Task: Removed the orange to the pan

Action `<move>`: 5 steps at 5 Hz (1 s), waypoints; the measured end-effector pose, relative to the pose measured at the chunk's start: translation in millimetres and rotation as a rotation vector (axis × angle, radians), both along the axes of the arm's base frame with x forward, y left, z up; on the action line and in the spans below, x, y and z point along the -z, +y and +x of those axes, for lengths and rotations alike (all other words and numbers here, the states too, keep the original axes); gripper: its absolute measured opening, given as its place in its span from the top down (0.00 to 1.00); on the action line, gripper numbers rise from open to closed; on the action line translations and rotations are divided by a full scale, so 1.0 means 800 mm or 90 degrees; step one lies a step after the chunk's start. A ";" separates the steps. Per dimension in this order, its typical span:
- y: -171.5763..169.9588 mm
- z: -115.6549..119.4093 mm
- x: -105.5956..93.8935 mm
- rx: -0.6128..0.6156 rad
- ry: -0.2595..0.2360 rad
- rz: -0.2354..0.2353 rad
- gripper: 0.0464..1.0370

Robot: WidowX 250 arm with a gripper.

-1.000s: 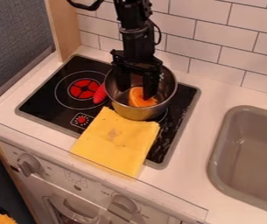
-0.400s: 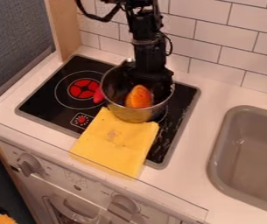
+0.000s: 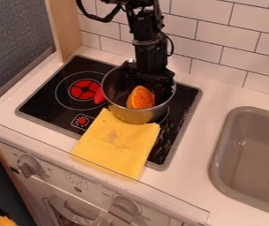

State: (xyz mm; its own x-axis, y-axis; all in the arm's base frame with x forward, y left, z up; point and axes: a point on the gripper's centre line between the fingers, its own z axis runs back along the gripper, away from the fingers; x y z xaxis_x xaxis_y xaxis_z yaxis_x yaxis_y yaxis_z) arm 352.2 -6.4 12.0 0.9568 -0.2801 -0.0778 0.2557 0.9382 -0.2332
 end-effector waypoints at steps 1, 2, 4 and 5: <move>-0.002 -0.003 -0.001 0.010 -0.013 -0.007 0.40; -0.002 0.001 -0.020 0.023 -0.048 -0.005 0.58; 0.005 0.018 -0.064 0.011 -0.128 -0.021 0.58; 0.016 0.018 -0.079 0.006 -0.146 -0.019 0.58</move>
